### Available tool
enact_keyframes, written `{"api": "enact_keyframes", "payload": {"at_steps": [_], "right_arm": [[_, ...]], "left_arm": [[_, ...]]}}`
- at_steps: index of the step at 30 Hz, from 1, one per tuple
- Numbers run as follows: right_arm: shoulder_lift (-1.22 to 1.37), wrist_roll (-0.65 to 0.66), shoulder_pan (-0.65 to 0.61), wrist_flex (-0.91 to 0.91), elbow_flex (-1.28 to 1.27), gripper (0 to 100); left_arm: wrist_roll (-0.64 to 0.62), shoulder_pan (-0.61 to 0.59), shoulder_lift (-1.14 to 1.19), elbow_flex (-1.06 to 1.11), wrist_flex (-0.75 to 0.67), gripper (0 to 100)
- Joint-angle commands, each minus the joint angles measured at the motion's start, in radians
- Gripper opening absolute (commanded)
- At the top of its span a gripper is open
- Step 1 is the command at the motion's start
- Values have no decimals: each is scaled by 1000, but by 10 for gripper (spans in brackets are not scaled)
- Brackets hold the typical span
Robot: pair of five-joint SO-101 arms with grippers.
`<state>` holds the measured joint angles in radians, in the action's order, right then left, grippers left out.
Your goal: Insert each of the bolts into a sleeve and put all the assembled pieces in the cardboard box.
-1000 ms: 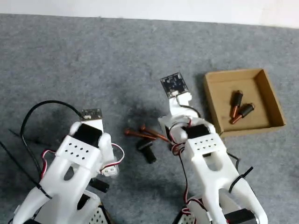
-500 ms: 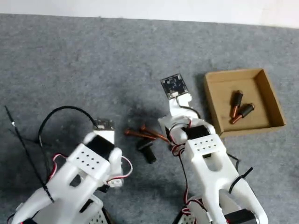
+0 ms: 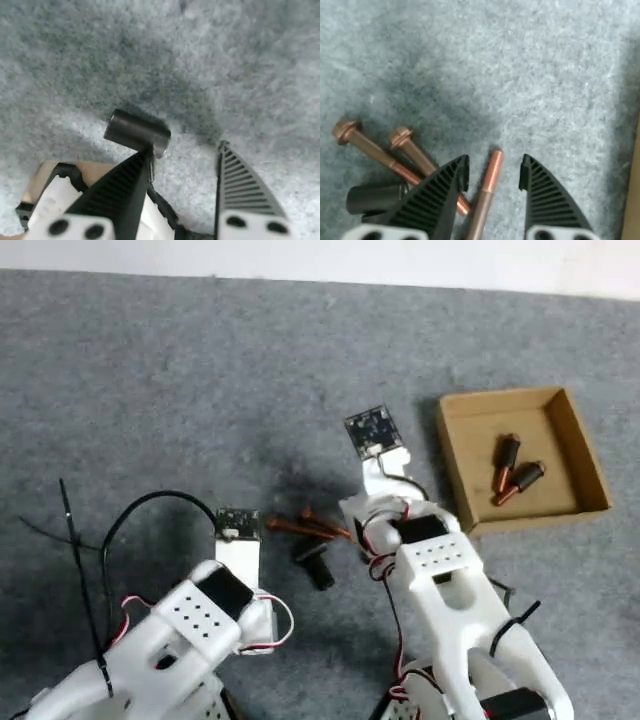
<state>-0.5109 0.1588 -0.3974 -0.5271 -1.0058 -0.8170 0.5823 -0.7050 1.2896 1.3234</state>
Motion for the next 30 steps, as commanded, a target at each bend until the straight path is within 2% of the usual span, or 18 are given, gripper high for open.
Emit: {"api": "enact_keyframes", "payload": {"at_steps": [1, 11, 17, 20, 24, 30], "right_arm": [[-35, 14, 12, 22, 5, 156], [-35, 61, 12, 22, 1, 156], [-35, 66, 12, 24, -15, 156], [-35, 68, 12, 24, -16, 156], [-35, 68, 12, 24, -16, 156], [-35, 68, 12, 24, -18, 156]], "left_arm": [[-9, 8, 15, 50, -18, 200], [-5, 7, 8, 7, -155, 200], [-5, 5, 8, -119, -153, 201], [-3, 5, 8, -171, -103, 209], [-3, 5, 8, -254, 32, 316], [-3, -1, 8, -263, 114, 518]]}}
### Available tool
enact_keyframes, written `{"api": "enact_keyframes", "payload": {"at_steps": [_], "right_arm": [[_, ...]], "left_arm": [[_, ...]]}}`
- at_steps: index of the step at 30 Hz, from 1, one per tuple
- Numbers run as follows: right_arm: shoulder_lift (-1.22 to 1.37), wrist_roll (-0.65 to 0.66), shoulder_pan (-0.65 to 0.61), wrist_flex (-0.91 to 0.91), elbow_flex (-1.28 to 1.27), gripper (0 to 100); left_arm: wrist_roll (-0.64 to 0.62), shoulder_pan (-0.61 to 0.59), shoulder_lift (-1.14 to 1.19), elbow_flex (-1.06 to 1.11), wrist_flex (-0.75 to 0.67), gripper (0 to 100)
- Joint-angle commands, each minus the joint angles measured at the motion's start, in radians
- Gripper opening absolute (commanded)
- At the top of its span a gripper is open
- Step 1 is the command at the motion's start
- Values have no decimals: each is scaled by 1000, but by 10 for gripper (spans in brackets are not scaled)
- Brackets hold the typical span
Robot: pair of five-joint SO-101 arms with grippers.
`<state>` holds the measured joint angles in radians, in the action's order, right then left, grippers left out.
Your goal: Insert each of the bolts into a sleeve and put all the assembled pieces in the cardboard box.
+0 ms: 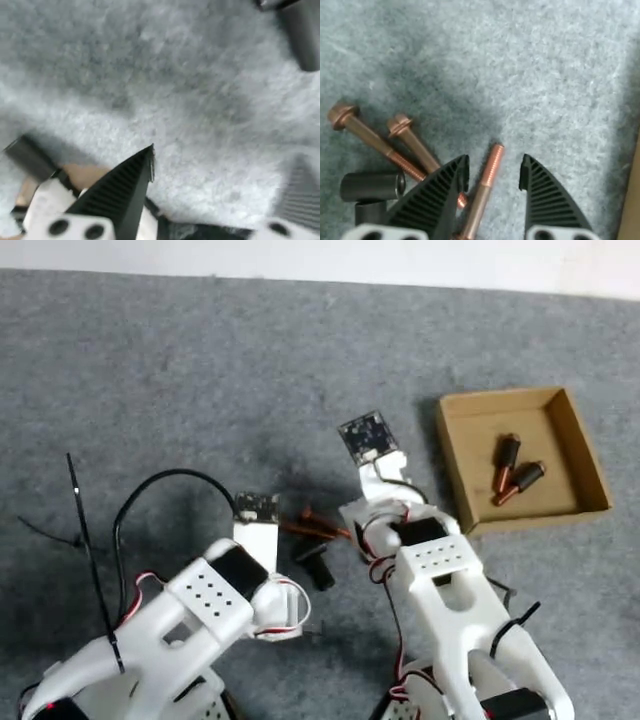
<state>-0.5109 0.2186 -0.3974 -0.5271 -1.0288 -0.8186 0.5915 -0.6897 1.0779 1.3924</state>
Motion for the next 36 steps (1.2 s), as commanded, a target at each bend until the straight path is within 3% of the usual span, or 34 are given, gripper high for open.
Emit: {"api": "enact_keyframes", "payload": {"at_steps": [1, 5, 9, 12, 20, 23, 30, 36], "right_arm": [[-35, 8, 12, 24, 5, 156], [-35, 8, 12, 24, 4, 156], [-35, 8, 12, 24, 4, 156], [-35, 8, 12, 24, 4, 156], [-33, 8, 12, 24, 1, 156], [-33, 8, 12, 24, 1, 156], [-33, 8, 12, 24, 1, 156], [-33, 8, 13, 24, -12, 156]], "left_arm": [[-2, -28, -8, -53, 55, 541], [-3, -183, -8, -119, 100, 593], [0, -363, -8, -249, 259, 592], [75, -461, -7, -302, 348, 592], [249, -797, -2, -278, 229, 592], [316, -829, -7, -214, 212, 592], [190, -840, -7, -197, 215, 591], [133, -949, -2, -188, 180, 591]]}}
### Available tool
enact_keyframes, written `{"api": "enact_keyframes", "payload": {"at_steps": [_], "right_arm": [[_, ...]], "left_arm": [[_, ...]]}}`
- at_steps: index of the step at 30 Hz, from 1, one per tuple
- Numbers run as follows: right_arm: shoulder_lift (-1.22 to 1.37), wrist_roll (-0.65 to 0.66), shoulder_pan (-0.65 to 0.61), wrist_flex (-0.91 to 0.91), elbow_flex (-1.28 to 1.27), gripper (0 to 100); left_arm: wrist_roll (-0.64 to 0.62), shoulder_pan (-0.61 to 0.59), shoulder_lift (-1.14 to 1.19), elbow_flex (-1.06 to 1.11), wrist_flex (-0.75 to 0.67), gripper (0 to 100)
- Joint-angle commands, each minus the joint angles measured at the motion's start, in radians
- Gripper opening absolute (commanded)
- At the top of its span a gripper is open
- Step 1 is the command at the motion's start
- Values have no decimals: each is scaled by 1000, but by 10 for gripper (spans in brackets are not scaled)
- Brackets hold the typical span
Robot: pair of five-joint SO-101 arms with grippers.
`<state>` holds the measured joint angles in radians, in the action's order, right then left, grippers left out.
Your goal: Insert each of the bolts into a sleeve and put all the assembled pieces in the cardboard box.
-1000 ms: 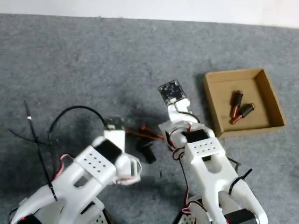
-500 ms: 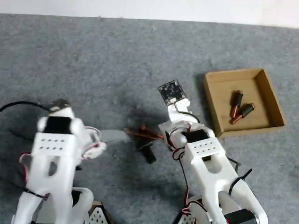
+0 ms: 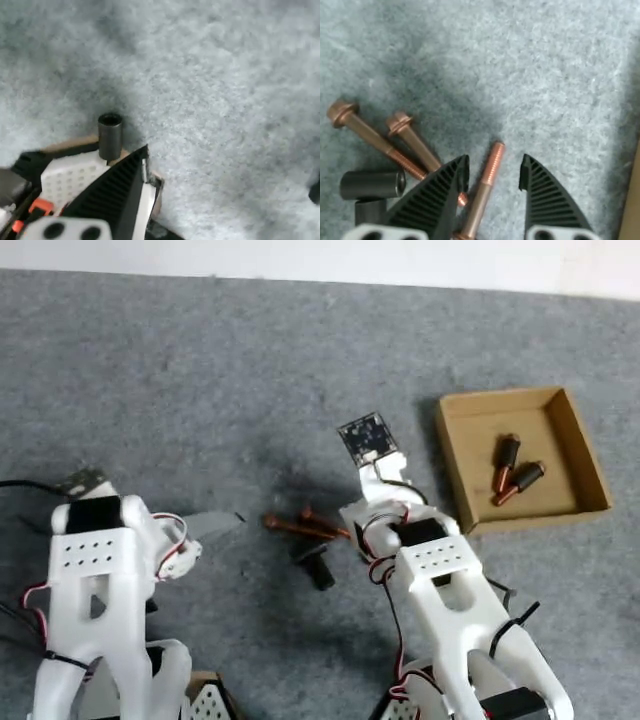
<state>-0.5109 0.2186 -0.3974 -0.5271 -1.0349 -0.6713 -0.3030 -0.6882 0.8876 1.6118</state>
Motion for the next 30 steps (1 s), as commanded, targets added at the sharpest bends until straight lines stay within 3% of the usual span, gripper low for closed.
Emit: {"api": "enact_keyframes", "payload": {"at_steps": [1, 4, 8, 11, 16, 20, 27, 30], "right_arm": [[-33, 8, 13, 28, -10, 156], [-35, 8, 13, 97, -45, 156], [-45, 8, 13, 150, -84, 156], [-41, 15, 13, 151, -82, 156], [-36, 51, 13, 151, -85, 156], [-36, 52, 13, 151, -87, 156], [-36, 54, 13, 151, -90, 156], [-36, 55, 21, 151, -91, 156]], "left_arm": [[-9, -70, -8, 5, -81, 591], [35, -99, -25, -85, -123, 591], [97, -128, -140, -337, 58, 578], [152, -128, -249, -375, 121, 463], [278, -128, -458, -206, 120, 171], [367, -131, -656, -54, 80, 21], [557, -249, -1121, 246, -71, 5], [600, -248, -1147, 352, -80, 5]]}}
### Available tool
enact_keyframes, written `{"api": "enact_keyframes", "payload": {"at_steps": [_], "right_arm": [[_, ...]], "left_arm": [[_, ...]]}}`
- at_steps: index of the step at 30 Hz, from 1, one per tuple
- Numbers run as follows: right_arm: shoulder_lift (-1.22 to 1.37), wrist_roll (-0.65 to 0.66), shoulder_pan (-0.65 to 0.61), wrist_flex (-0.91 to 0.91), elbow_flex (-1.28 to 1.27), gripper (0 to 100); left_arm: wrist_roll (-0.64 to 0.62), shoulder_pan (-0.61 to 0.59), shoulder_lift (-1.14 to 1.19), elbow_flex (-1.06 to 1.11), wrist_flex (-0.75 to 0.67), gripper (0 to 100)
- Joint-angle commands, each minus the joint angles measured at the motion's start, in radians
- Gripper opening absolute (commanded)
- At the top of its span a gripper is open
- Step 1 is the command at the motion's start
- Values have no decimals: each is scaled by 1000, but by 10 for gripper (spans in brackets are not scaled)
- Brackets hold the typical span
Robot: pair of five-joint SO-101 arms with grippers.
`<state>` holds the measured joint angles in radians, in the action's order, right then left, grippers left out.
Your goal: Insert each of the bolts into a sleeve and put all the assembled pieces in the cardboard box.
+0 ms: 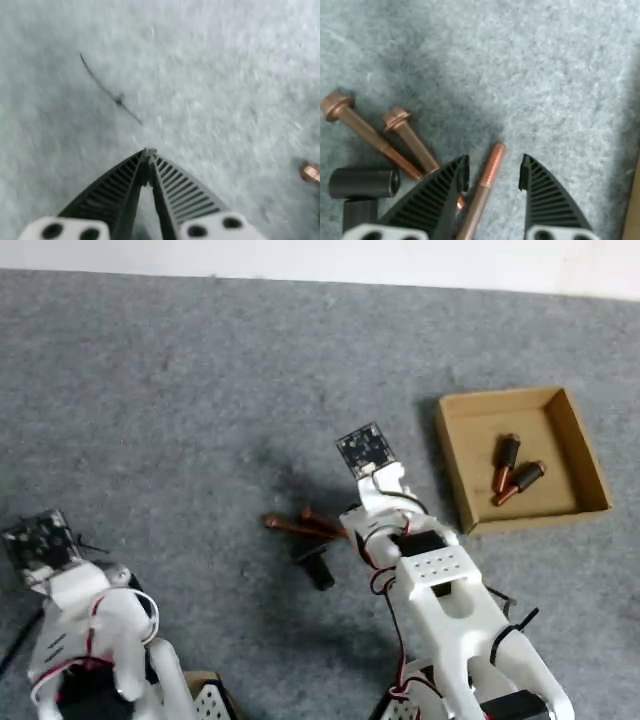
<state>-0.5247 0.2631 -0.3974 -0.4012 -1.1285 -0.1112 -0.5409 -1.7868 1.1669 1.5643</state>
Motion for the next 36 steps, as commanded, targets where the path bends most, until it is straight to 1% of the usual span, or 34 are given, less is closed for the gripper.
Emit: {"api": "enact_keyframes", "payload": {"at_steps": [1, 5, 6, 9, 10, 13, 14, 17, 21, 23, 36], "right_arm": [[-22, 9, 25, 25, 2, 156], [-21, 8, 54, 24, 2, 156], [-21, 6, 56, 24, -4, 156], [-22, 11, 61, 25, -24, 156], [-22, 11, 61, 25, -27, 156], [-22, 11, 65, 27, -30, 156], [-22, 11, 65, 27, -31, 156], [-21, 11, 65, 62, -42, 156], [-21, 11, 65, 174, -101, 156], [-21, 11, 65, 203, -113, 156], [-21, 11, 62, 213, -116, 156]], "left_arm": [[38, -10, -19, 99, -32, 5], [40, -10, -16, 147, -37, 5], [40, -13, -25, 163, -57, 5], [40, -15, -31, 288, -97, 6], [40, -13, -31, 344, -123, 5], [38, -19, -33, 532, -307, 7], [38, -24, -27, 538, -344, 6], [37, -25, -21, 529, -322, 6], [38, -25, -27, 529, -238, 6], [38, -25, -27, 529, -235, 6], [38, -25, -27, 529, -235, 6]]}}
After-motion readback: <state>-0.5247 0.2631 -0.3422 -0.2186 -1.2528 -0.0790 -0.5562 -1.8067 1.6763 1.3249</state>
